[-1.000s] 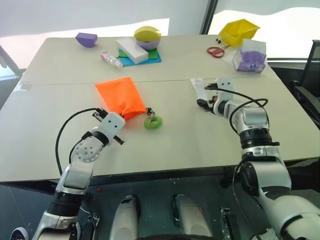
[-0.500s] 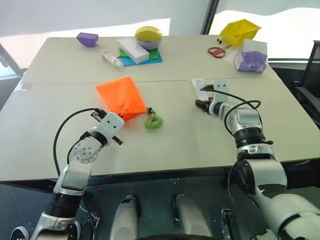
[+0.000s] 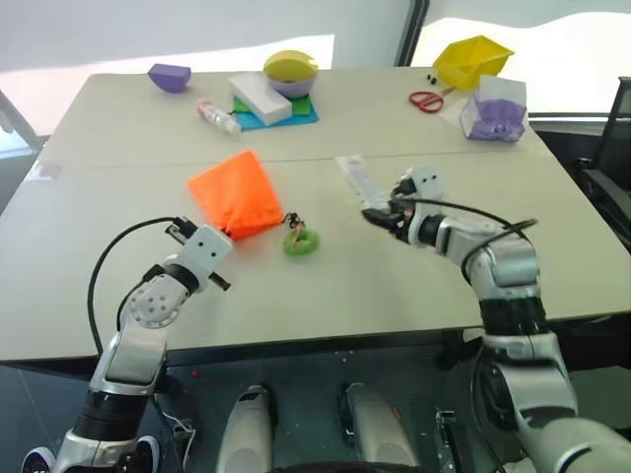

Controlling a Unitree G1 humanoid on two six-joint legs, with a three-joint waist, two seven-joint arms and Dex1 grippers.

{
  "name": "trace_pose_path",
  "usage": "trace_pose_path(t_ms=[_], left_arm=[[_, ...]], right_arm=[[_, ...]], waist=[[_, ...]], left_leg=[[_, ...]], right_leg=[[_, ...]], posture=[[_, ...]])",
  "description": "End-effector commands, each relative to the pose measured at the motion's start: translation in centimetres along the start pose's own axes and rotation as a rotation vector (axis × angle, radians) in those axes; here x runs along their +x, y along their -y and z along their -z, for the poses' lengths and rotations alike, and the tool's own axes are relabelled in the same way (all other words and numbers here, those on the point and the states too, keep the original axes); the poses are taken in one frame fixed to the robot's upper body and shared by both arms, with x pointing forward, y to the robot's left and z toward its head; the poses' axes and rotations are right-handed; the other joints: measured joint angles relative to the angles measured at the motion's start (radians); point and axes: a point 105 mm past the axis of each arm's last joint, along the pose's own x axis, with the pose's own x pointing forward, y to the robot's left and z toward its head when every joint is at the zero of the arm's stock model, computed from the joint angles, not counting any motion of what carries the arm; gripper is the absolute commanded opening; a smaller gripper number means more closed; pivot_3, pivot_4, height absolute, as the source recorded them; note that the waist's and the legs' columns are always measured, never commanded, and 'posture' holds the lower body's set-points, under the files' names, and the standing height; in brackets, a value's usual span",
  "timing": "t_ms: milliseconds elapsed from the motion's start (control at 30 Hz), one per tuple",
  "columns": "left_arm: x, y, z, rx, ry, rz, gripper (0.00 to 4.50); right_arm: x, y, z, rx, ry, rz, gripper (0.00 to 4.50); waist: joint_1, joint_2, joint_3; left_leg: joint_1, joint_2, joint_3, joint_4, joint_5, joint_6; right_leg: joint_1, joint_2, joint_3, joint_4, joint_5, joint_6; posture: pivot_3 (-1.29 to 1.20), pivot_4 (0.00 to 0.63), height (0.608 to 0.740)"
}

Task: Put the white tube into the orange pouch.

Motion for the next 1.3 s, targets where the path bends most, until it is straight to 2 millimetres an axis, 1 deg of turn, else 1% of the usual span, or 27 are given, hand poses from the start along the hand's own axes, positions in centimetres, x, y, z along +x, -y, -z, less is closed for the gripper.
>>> trace_pose_path(t_ms=[33, 100, 167, 233, 267, 300, 400, 500, 567, 600, 667, 800, 833, 933, 1000, 1067, 1200, 1300], left_arm=[[0.0, -1.0, -1.2, 0.009, 0.042, -0.025, 0.00], [0.2, -1.1, -1.3, 0.012, 0.044, -0.023, 0.00], [0.3, -1.1, -1.4, 0.012, 0.046, -0.021, 0.00], [0.4, -1.0, -1.5, 0.013, 0.052, -0.017, 0.00], [0.5, -1.0, -1.6, 0.014, 0.053, -0.017, 0.00], [0.5, -1.0, -1.6, 0.014, 0.054, -0.017, 0.00], [0.4, -1.2, -1.7, 0.021, 0.055, -0.020, 0.00], [0.3, -1.4, -1.7, 0.029, 0.052, -0.024, 0.00], [0.2, -1.6, -1.6, 0.025, 0.047, -0.033, 0.00], [0.2, -1.6, -1.6, 0.024, 0.046, -0.035, 0.00], [0.3, -1.5, -1.7, 0.023, 0.049, -0.034, 0.00], [0.5, -1.4, -1.8, 0.027, 0.054, -0.031, 0.00], [0.5, -1.4, -1.8, 0.027, 0.054, -0.031, 0.00], [0.5, -1.6, -1.8, 0.028, 0.056, -0.033, 0.00], [0.4, -1.5, -2.1, 0.028, 0.063, -0.027, 0.00], [0.4, -1.3, -2.2, 0.029, 0.068, -0.020, 0.00], [0.3, -1.0, -2.0, 0.025, 0.061, -0.012, 0.00], [0.2, -0.7, -1.9, 0.020, 0.059, -0.007, 0.00]], right_arm=[[-0.5, -4.9, 0.3, -0.079, -0.031, -0.203, 1.80], [0.1, -6.6, 0.5, -0.090, -0.040, -0.262, 1.80], [1.2, -7.4, 1.3, -0.122, -0.075, -0.271, 1.80], [2.8, -7.4, 2.1, -0.120, -0.096, -0.239, 1.80], [3.5, -7.2, 2.6, -0.156, -0.114, -0.204, 1.80], [3.9, -7.0, 3.0, -0.191, -0.128, -0.184, 1.80], [4.8, -7.5, 3.4, -0.189, -0.130, -0.194, 1.80], [4.8, -7.2, 3.5, -0.190, -0.126, -0.184, 1.80], [4.3, -7.2, 3.3, -0.187, -0.115, -0.203, 1.80], [3.9, -7.4, 3.1, -0.191, -0.105, -0.226, 1.80], [2.5, -8.9, 3.1, -0.188, -0.108, -0.350, 1.80], [2.4, -8.4, 3.0, -0.175, -0.109, -0.356, 1.80], [2.7, -8.1, 3.2, -0.175, -0.112, -0.347, 1.80], [4.5, -6.8, 3.5, -0.134, -0.114, -0.261, 1.80], [5.3, -7.0, 3.5, -0.101, -0.103, -0.255, 1.80], [5.9, -6.9, 3.1, -0.104, -0.081, -0.236, 1.80], [6.7, -6.5, 2.6, -0.095, -0.057, -0.205, 1.80], [7.7, -6.7, 2.3, -0.100, -0.046, -0.194, 1.80]], waist=[[0.000, 0.000, 0.000], [-0.001, 0.000, 0.000], [-0.004, 0.000, 0.000], [-0.010, -0.001, 0.000], [-0.016, -0.001, 0.000], [-0.019, 0.000, 0.000], [-0.020, -0.001, 0.000], [-0.022, -0.001, 0.000], [-0.021, -0.001, 0.000], [-0.021, -0.001, 0.000], [-0.019, -0.001, 0.000], [-0.023, -0.001, -0.001], [-0.024, -0.001, -0.001], [-0.027, -0.001, -0.001], [-0.026, -0.001, -0.001], [-0.025, -0.001, -0.001], [-0.023, -0.001, -0.001], [-0.023, -0.001, -0.001]], left_leg=[[0.000, 0.000, 0.000, 0.000, 0.000, 0.000], [0.000, 0.000, 0.001, 0.001, 0.000, 0.000], [0.000, 0.000, 0.001, 0.001, 0.000, -0.001], [0.000, 0.000, 0.001, 0.001, -0.002, -0.003], [0.000, 0.000, 0.001, 0.001, -0.002, -0.003], [0.000, 0.000, 0.001, 0.001, -0.002, -0.003], [0.000, 0.000, 0.001, 0.001, -0.001, -0.002], [-0.001, 0.000, 0.001, 0.001, 0.000, 0.000], [-0.001, 0.000, 0.001, 0.001, 0.000, 0.000], [-0.001, 0.000, 0.001, 0.001, 0.000, 0.000], [-0.002, 0.000, 0.001, 0.001, 0.000, 0.000], [-0.001, 0.000, 0.001, 0.001, 0.000, 0.000], [-0.001, 0.000, 0.001, 0.001, 0.000, 0.000], [0.000, 0.000, 0.000, 0.001, 0.000, 0.000], [0.000, 0.000, 0.000, 0.001, 0.000, 0.000], [0.000, 0.000, 0.000, 0.001, 0.000, 0.000], [-0.001, 0.000, 0.000, 0.001, 0.000, 0.000], [-0.001, 0.000, 0.001, 0.001, 0.000, 0.000]], right_leg=[[0.000, 0.000, 0.000, 0.000, 0.000, 0.000], [0.001, -0.001, 0.000, -0.001, 0.001, -0.002], [0.001, -0.001, 0.000, -0.004, 0.004, -0.007], [0.001, -0.002, 0.000, -0.006, 0.006, -0.009], [0.001, -0.002, 0.000, -0.006, 0.006, -0.009], [0.001, -0.002, 0.000, -0.006, 0.006, -0.010], [0.001, -0.002, -0.001, -0.006, 0.006, -0.010], [0.000, -0.002, -0.001, -0.006, 0.005, -0.008], [0.000, -0.001, -0.001, -0.006, 0.004, -0.006], [0.000, -0.001, -0.001, -0.006, 0.004, -0.006], [0.000, -0.001, -0.001, -0.006, 0.003, -0.005], [0.001, -0.001, -0.001, -0.006, 0.003, -0.004], [0.001, -0.001, -0.001, -0.005, 0.003, -0.004], [0.001, -0.001, -0.001, -0.004, 0.004, -0.006], [0.000, 0.000, -0.001, -0.003, 0.005, -0.007], [0.000, 0.000, -0.001, -0.003, 0.005, -0.007], [0.000, -0.001, -0.001, -0.004, 0.004, -0.006], [0.001, -0.001, -0.001, -0.004, 0.004, -0.006]], posture=[[0.00, 0.150, 0.740], [0.00, 0.150, 0.740], [0.00, 0.150, 0.740], [0.00, 0.150, 0.740], [0.00, 0.150, 0.740], [0.00, 0.150, 0.740], [0.00, 0.150, 0.740], [0.00, 0.150, 0.740], [0.00, 0.150, 0.740], [0.00, 0.150, 0.740], [0.00, 0.150, 0.740], [0.00, 0.150, 0.740], [0.00, 0.150, 0.740], [0.00, 0.150, 0.740], [0.00, 0.150, 0.740], [0.00, 0.150, 0.740], [0.00, 0.150, 0.740], [0.00, 0.150, 0.740]])
